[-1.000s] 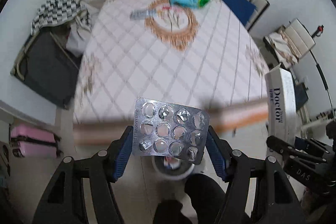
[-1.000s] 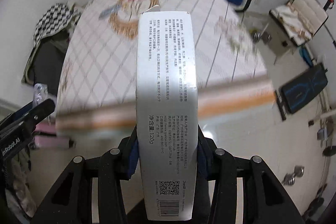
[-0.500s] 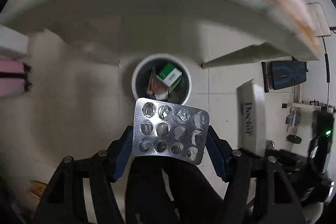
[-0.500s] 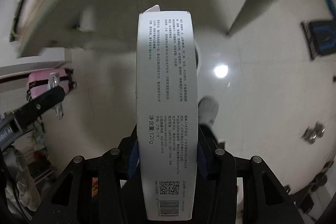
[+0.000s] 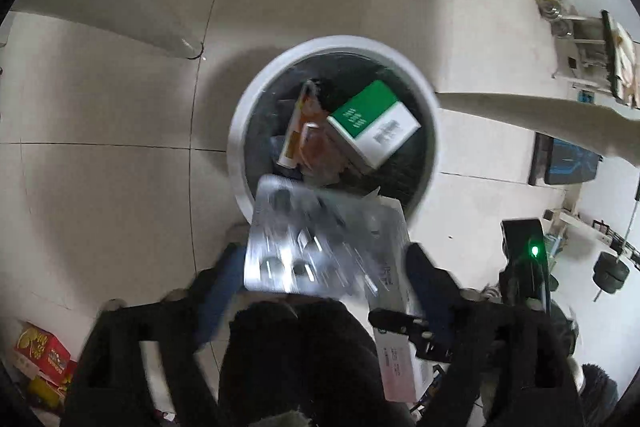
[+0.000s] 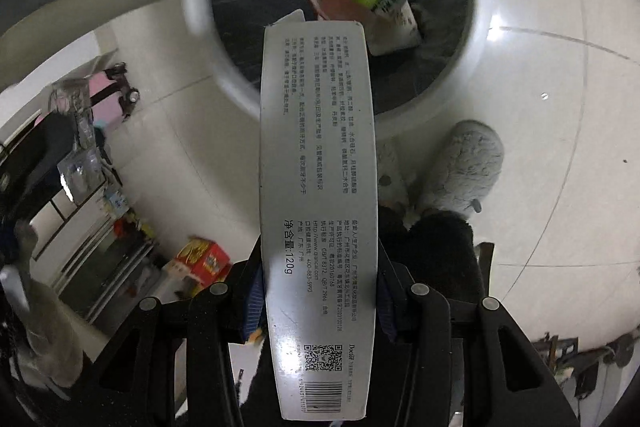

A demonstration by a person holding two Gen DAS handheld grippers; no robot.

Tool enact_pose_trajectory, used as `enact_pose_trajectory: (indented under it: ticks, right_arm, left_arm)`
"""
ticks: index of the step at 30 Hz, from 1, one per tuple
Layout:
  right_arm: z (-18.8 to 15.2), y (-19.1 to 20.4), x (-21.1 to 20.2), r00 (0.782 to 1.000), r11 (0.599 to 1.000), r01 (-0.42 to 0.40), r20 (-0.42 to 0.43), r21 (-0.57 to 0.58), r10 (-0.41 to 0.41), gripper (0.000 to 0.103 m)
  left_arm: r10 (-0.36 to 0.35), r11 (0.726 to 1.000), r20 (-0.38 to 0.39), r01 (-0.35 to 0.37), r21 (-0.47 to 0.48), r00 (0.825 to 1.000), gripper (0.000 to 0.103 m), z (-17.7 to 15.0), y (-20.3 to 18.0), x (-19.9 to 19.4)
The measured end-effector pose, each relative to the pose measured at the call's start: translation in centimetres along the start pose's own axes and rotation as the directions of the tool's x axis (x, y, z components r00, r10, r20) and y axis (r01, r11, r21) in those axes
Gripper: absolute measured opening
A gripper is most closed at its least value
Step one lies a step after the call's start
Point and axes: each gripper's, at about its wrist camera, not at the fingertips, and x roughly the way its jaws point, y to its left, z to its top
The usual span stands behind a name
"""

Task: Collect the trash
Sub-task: 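Carry the blister and box over the bin and open both tools, then raise both open tools back toward the table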

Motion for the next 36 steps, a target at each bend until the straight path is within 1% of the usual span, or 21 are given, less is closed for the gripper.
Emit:
enact_pose_trajectory:
  ticks: [1, 3, 4, 6, 7, 8, 9, 10, 11, 12, 13, 14, 16, 17, 18, 20, 21, 24, 29, 33, 36]
  right_arm:
    - [0.8, -0.4, 0.4, 1.000, 1.000, -0.010, -0.007, 0.010, 0.010, 0.052]
    - [2.0, -1.0, 0.3, 0.999, 0.998, -0.035, 0.004, 0.047, 0.035, 0.090]
    - [2.0, -1.4, -0.1, 0.998, 0.997, -0.053, 0.026, 0.063, 0.051, 0.093]
    - [1.8, -1.6, -1.2, 0.995, 0.993, -0.080, 0.070, 0.092, 0.074, 0.093]
    - [1.4, -1.7, -2.1, 0.993, 0.991, -0.081, 0.098, 0.104, 0.071, 0.093]
    - [1.4, -1.5, -2.9, 0.990, 0.992, -0.064, 0.128, 0.107, 0.050, 0.094]
    - [0.8, -1.2, -4.0, 0.986, 0.995, -0.020, 0.164, 0.102, 0.003, 0.098]
    - [0.3, -0.9, -4.8, 0.979, 0.995, 0.030, 0.200, 0.095, -0.049, 0.099]
    - [-0.1, -0.6, -5.6, 0.968, 0.993, 0.076, 0.232, 0.087, -0.094, 0.100]
    - [-0.5, -0.1, -6.3, 0.953, 0.988, 0.136, 0.261, 0.078, -0.152, 0.100]
    - [-1.0, 0.6, -7.3, 0.934, 0.979, 0.191, 0.292, 0.073, -0.204, 0.100]
    - [-1.4, 0.9, -7.8, 0.918, 0.972, 0.226, 0.318, 0.070, -0.236, 0.101]
    - [-2.2, 1.7, -8.7, 0.882, 0.954, 0.294, 0.369, 0.057, -0.294, 0.102]
    - [-2.6, 2.3, -9.2, 0.863, 0.943, 0.328, 0.390, 0.052, -0.322, 0.102]
    - [-3.3, 2.9, -9.8, 0.835, 0.928, 0.369, 0.420, 0.054, -0.356, 0.102]
    - [-3.8, 3.9, -11.0, 0.804, 0.915, 0.401, 0.457, 0.054, -0.380, 0.102]
    - [-4.4, 4.3, -11.7, 0.785, 0.905, 0.422, 0.475, 0.060, -0.398, 0.102]
    - [-6.1, 5.1, -13.3, 0.750, 0.892, 0.448, 0.516, 0.065, -0.414, 0.102]
    - [-9.2, 7.1, -15.4, 0.712, 0.883, 0.461, 0.560, 0.084, -0.425, 0.102]
    - [-12.4, 8.6, -17.7, 0.693, 0.883, 0.459, 0.584, 0.094, -0.422, 0.102]
    - [-14.7, 9.5, -19.3, 0.684, 0.884, 0.459, 0.597, 0.092, -0.418, 0.101]
  left_arm:
    - [0.007, 1.000, 0.002, -0.007, -0.007, 1.000, 0.099, 0.2, 0.3, 0.3]
    - [0.021, 1.000, 0.014, -0.021, -0.020, 1.000, 0.099, 0.2, 0.7, 0.1]
    - [0.029, 0.999, 0.027, -0.028, -0.024, 0.999, 0.099, 0.0, 0.9, -0.4]
    - [0.056, 0.998, 0.046, -0.055, -0.022, 0.997, 0.099, -0.5, 1.0, -1.1]
    - [0.073, 0.997, 0.056, -0.072, -0.019, 0.996, 0.099, -0.8, 0.9, -1.3]
    - [0.095, 0.995, 0.073, -0.095, -0.015, 0.993, 0.099, -1.1, 0.7, -1.6]
    - [0.124, 0.992, 0.103, -0.124, -0.007, 0.987, 0.099, -1.7, 0.4, -2.3]
    - [0.145, 0.989, 0.127, -0.146, 0.001, 0.981, 0.099, -2.0, 0.2, -2.6]
    - [0.180, 0.983, 0.158, -0.183, 0.010, 0.971, 0.099, -2.6, -0.2, -3.2]
    - [0.206, 0.977, 0.183, -0.213, 0.018, 0.961, 0.099, -3.0, -0.6, -3.5]
    - [0.223, 0.972, 0.197, -0.233, 0.024, 0.955, 0.099, -3.4, -0.8, -3.7]
    - [0.240, 0.968, 0.207, -0.251, 0.028, 0.948, 0.099, -3.7, -1.0, -3.9]
    - [0.258, 0.962, 0.224, -0.272, 0.030, 0.940, 0.099, -4.7, -1.5, -4.6]
    - [0.261, 0.961, 0.227, -0.275, 0.031, 0.938, 0.099, -4.9, -1.8, -4.9]
    - [0.266, 0.959, 0.231, -0.281, 0.033, 0.936, 0.099, -5.4, -2.0, -5.3]
    - [0.275, 0.956, 0.239, -0.291, 0.034, 0.931, 0.099, -6.1, -2.4, -6.0]
    - [0.275, 0.956, 0.243, -0.292, 0.035, 0.930, 0.099, -6.6, -2.7, -6.6]
    - [0.273, 0.956, 0.255, -0.291, 0.036, 0.928, 0.099, -7.5, -3.6, -8.1]
    - [0.259, 0.960, 0.273, -0.279, 0.036, 0.926, 0.099, -9.0, -4.9, -10.9]
    - [0.247, 0.962, 0.283, -0.270, 0.045, 0.927, 0.099, -10.7, -6.1, -13.1]
    - [0.238, 0.962, 0.294, -0.266, 0.058, 0.926, 0.099, -11.9, -7.1, -14.5]
